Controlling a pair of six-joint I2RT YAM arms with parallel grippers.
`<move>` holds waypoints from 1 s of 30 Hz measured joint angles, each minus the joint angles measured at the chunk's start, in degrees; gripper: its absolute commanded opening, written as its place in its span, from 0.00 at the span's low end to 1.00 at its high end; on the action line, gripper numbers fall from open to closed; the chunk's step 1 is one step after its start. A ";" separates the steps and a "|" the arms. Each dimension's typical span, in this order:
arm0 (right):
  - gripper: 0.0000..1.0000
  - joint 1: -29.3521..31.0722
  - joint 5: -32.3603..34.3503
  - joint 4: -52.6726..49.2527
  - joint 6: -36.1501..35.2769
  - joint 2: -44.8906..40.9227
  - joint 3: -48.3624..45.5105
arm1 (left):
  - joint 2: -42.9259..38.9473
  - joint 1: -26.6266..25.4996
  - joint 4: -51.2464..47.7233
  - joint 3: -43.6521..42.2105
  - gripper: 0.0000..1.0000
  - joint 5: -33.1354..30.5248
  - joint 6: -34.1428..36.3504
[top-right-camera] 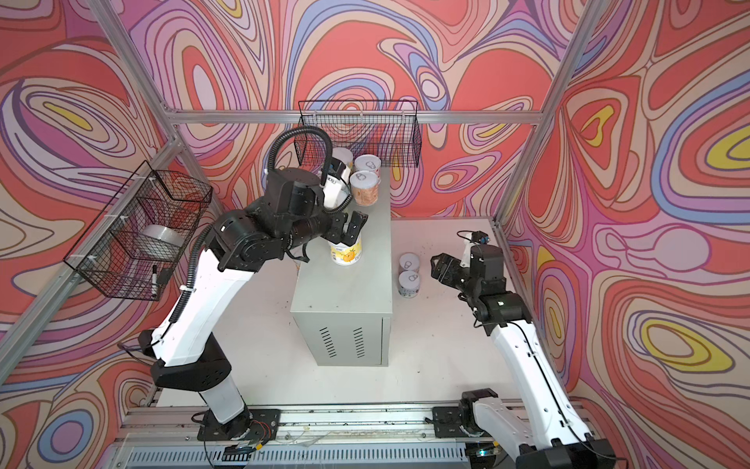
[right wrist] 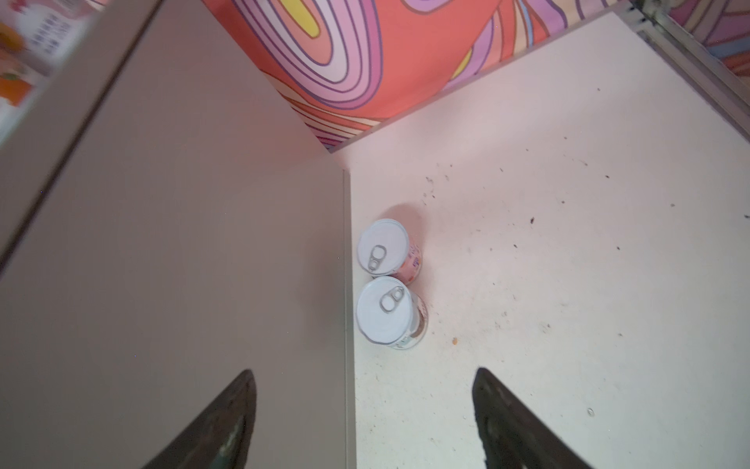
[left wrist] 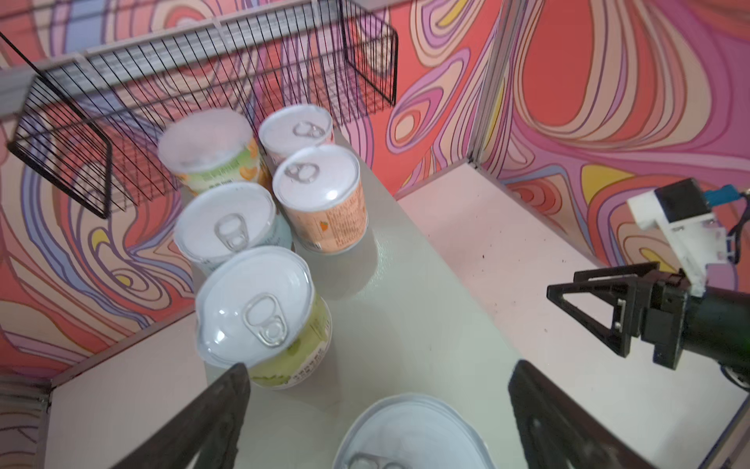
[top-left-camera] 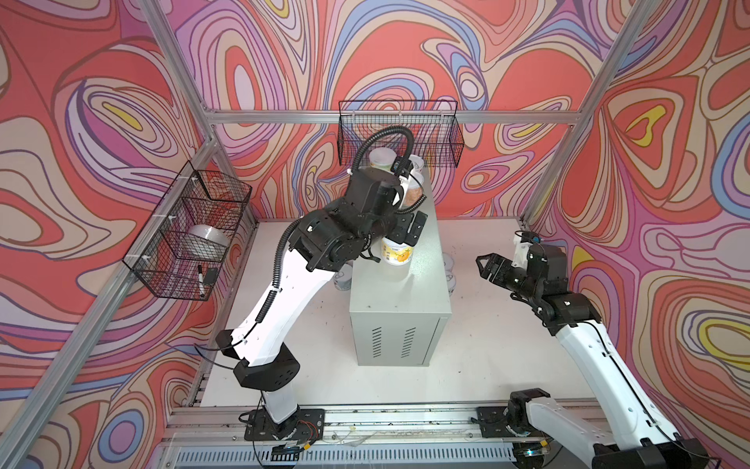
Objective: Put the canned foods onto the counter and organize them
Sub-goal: 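Carry the yellow-labelled can over the box top and lower it near the green can, then open the left gripper off the yellow can while the right gripper moves toward it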
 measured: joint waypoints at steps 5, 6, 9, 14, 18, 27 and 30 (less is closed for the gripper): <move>0.84 0.00 -3.39 0.02 -1.22 -2.14 4.04 | -7.43 2.27 3.50 -7.87 0.98 -0.07 0.28; 0.83 0.00 -4.02 0.09 -1.44 -2.05 5.38 | -10.08 2.73 4.31 -11.67 0.97 -0.07 0.17; 0.82 0.00 -4.98 0.13 -1.79 -1.70 7.91 | -18.99 3.65 6.23 -24.24 0.89 -0.17 -0.74; 0.79 0.00 -5.33 -0.39 -1.86 -1.29 8.28 | -27.80 3.74 6.95 -35.60 0.65 0.61 -3.54; 0.79 0.00 -5.35 -0.79 -1.81 -1.20 8.28 | -29.44 3.74 8.11 -40.28 0.59 2.43 -5.46; 0.79 0.00 -4.46 -1.18 -1.62 -1.44 8.00 | -25.35 3.74 12.31 -43.54 0.57 10.16 -8.57; 0.79 0.00 -4.33 -1.16 -1.40 -1.42 7.19 | -24.35 3.74 13.05 -43.54 0.57 11.89 -9.42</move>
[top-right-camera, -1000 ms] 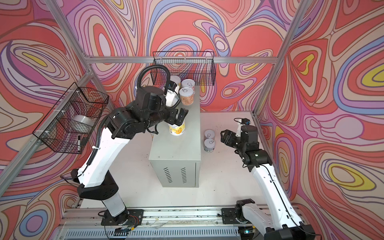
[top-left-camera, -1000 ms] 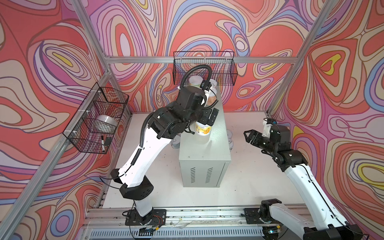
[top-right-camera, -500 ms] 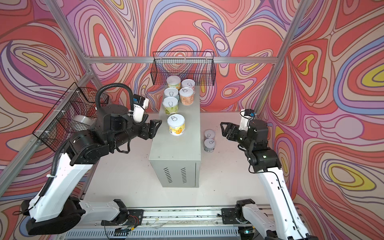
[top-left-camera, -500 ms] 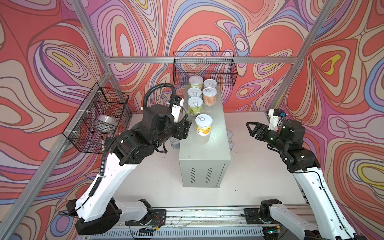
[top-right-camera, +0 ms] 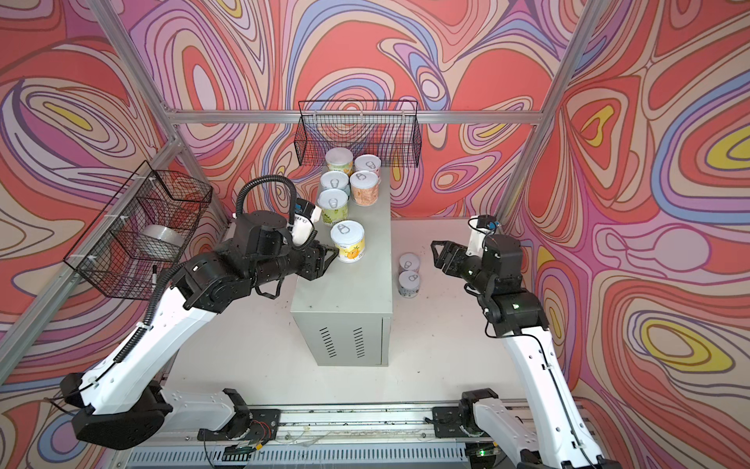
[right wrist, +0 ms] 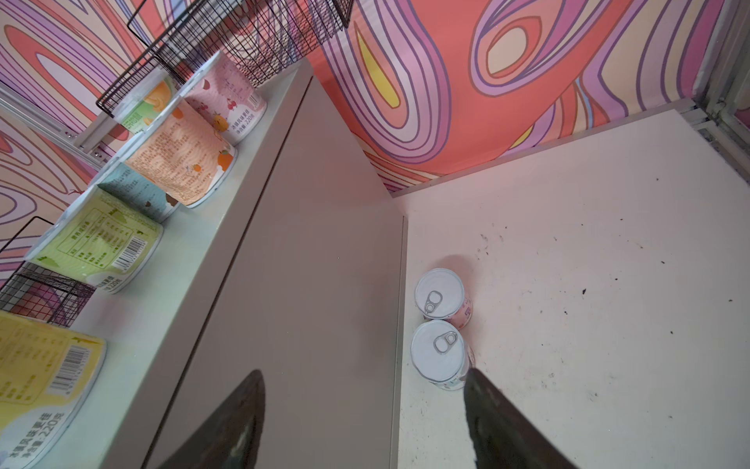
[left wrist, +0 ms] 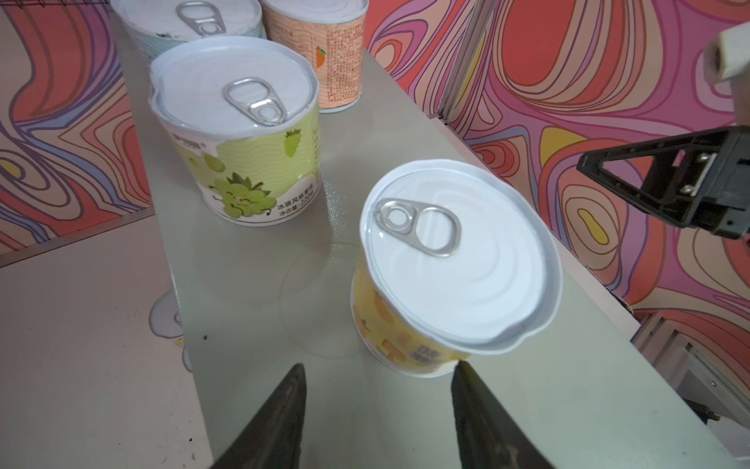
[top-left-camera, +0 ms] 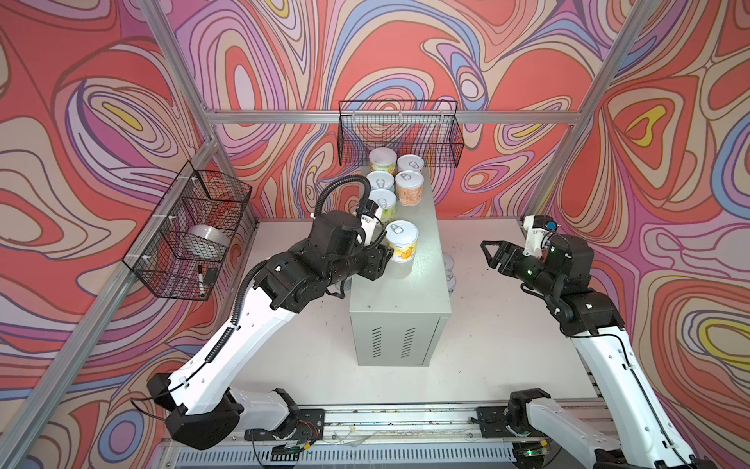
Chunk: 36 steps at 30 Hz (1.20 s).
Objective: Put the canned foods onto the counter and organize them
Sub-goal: 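Open the left gripper off the yellow can while the right gripper moves toward it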
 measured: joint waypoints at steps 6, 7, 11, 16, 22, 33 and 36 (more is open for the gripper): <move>0.78 0.00 -1.38 0.85 0.61 0.66 -0.37 | 2.14 0.00 1.11 0.13 0.58 1.18 -1.20; 0.77 0.00 -1.97 1.11 0.74 0.96 -0.31 | 2.80 0.00 1.11 0.35 0.58 1.16 -1.36; 0.76 0.00 -4.24 2.10 1.11 2.21 0.17 | 5.95 0.00 1.66 1.88 0.56 0.44 -1.64; 0.76 0.00 -6.78 3.23 1.84 2.73 1.16 | 8.55 0.04 3.04 3.32 0.54 -0.76 -1.64; 0.73 0.04 -10.32 5.42 3.52 2.97 2.27 | 9.73 0.52 4.55 3.78 0.53 -0.98 -1.86; 0.71 8.66 -9.68 5.77 2.47 5.70 7.91 | 12.22 1.18 7.19 5.07 0.65 -0.07 -2.47; 0.72 15.65 -4.90 3.45 0.09 7.67 11.67 | 12.09 1.22 7.37 5.07 0.74 0.83 -2.29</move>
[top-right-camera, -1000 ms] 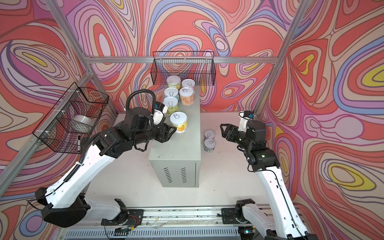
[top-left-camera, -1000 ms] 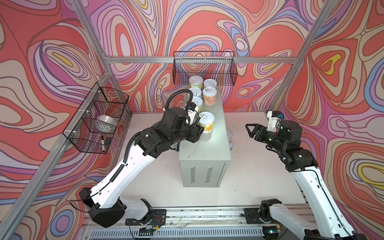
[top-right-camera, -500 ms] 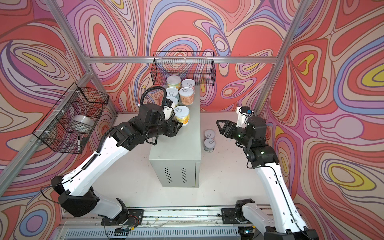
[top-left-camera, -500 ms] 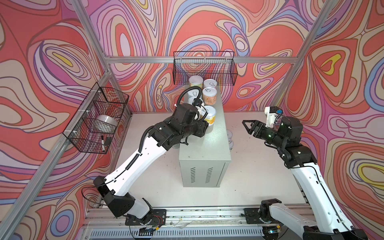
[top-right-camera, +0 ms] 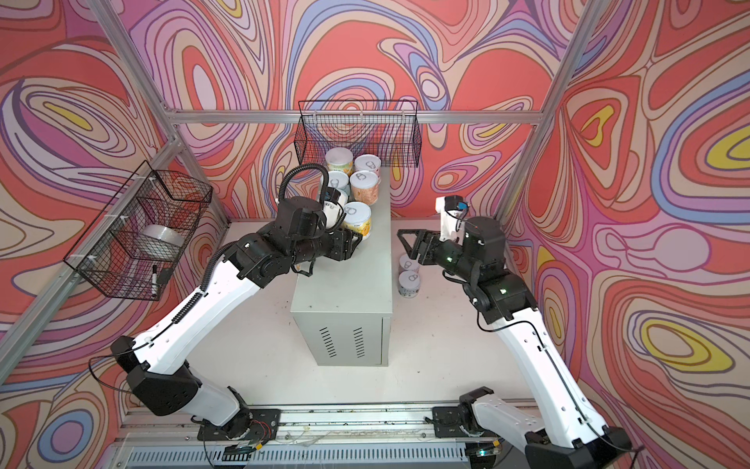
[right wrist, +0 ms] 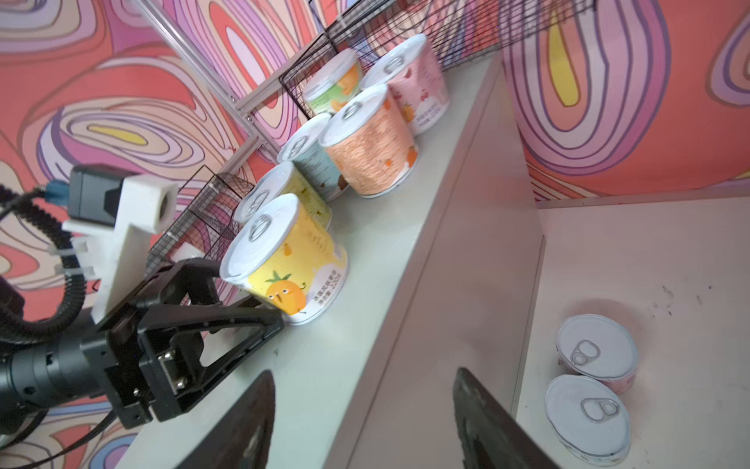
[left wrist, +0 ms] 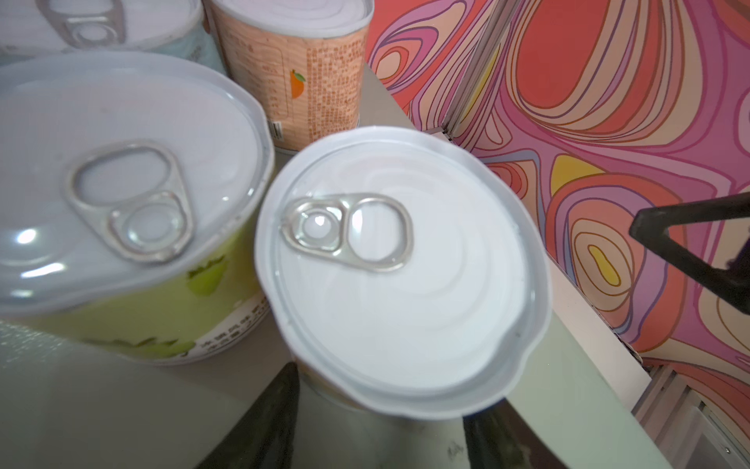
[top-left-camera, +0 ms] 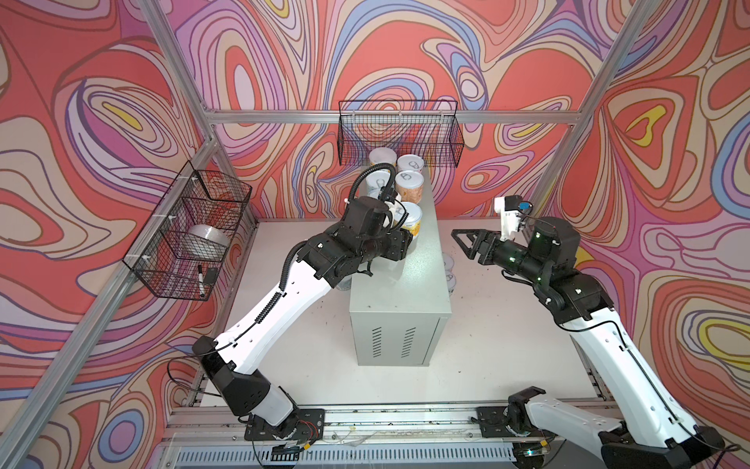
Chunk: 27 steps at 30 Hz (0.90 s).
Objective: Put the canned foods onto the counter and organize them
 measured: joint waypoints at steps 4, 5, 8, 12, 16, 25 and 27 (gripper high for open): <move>0.76 8.15 8.00 -2.54 -3.41 2.67 3.91 | -1.66 0.00 -0.79 -0.07 0.80 0.61 0.83; 0.76 9.62 9.79 -3.15 -4.11 3.23 4.50 | -2.60 0.00 -1.38 -0.13 0.80 0.57 1.09; 0.75 13.49 15.02 -4.76 -6.03 5.49 6.34 | -7.02 0.09 -3.52 -1.01 0.81 -0.20 1.73; 0.72 18.34 20.70 -6.16 -8.09 9.05 8.57 | -15.13 1.97 -5.57 -4.07 0.82 -1.42 2.25; 0.69 21.11 24.76 -7.32 -9.14 11.91 10.93 | -21.62 8.26 -5.88 -9.68 0.82 -1.29 2.12; 0.72 22.93 30.51 -8.11 -9.16 17.11 15.65 | -23.02 15.47 -5.64 -18.01 0.81 2.95 0.96; 0.75 23.17 32.00 -8.24 -9.05 18.29 16.33 | -23.02 16.31 -5.07 -18.58 0.80 4.02 0.87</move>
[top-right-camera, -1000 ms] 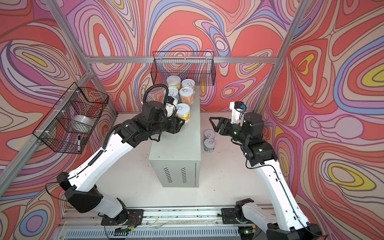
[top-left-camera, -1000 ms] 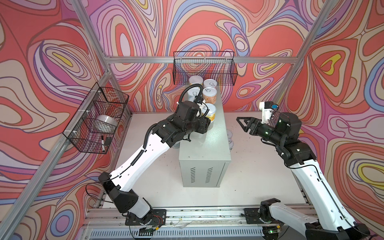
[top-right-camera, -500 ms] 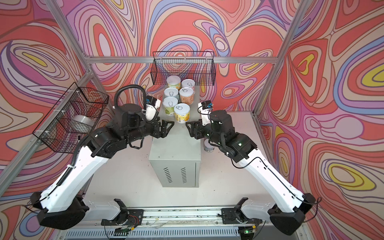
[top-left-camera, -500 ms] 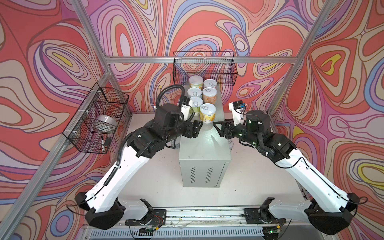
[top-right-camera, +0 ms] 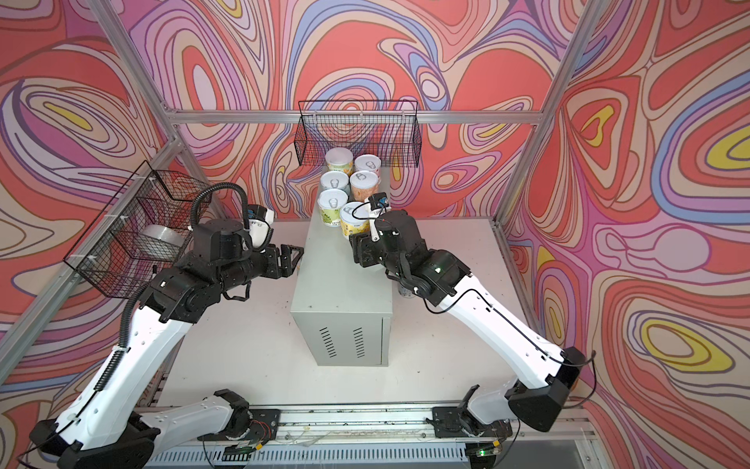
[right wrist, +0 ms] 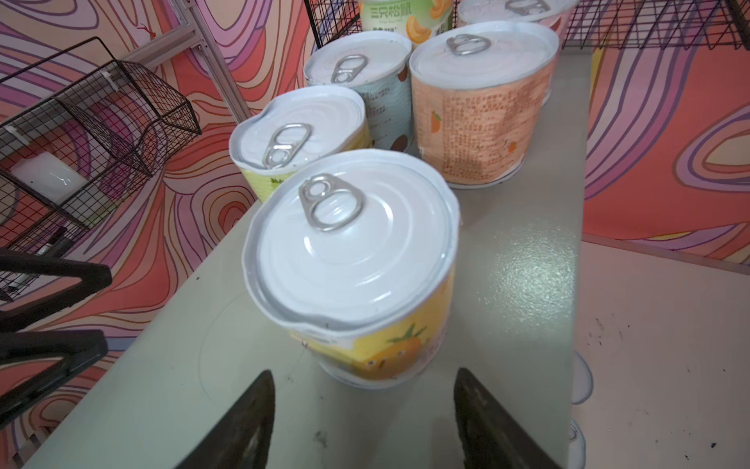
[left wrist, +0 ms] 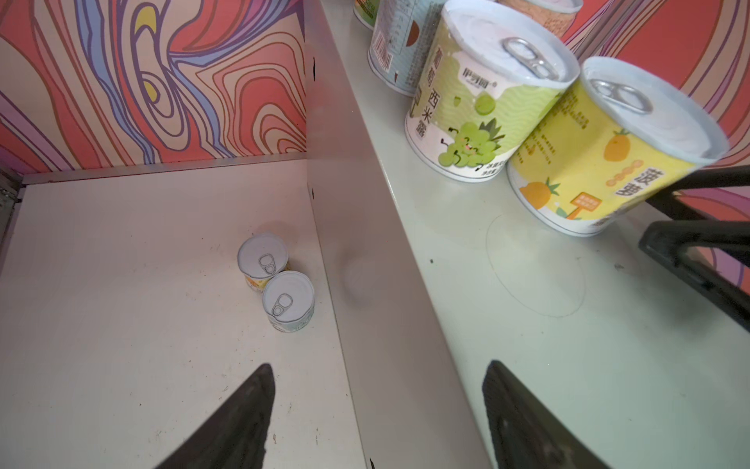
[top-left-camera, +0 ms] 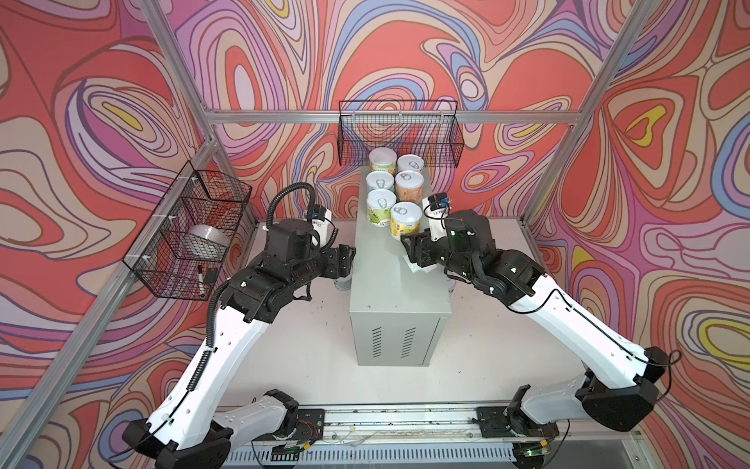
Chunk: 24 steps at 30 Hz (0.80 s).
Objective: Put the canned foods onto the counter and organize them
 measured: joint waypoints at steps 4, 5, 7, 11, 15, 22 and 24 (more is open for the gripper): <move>0.77 0.20 2.16 0.00 0.02 1.42 0.09 | 0.00 1.09 1.03 -0.94 0.80 1.51 -0.20; 0.77 0.20 2.71 0.31 0.00 1.66 0.09 | 0.00 1.36 1.16 -1.16 0.80 1.90 -0.20; 0.77 0.20 3.21 0.50 0.02 1.75 0.09 | 0.00 1.66 1.33 -1.51 0.80 2.45 -0.20; 0.77 0.31 4.44 0.79 0.46 1.79 0.09 | 0.00 2.23 1.40 -1.73 0.80 3.19 -0.20; 0.78 0.31 7.08 1.46 0.74 1.81 0.09 | 0.00 2.51 1.42 -1.77 0.79 3.56 -0.24; 0.79 0.02 10.71 2.23 0.37 3.65 1.44 | 0.00 2.89 1.81 -2.16 0.79 3.85 -0.39; 0.79 -0.46 11.15 2.16 0.42 5.27 2.78 | 0.00 3.06 1.90 -2.36 0.79 3.87 -0.39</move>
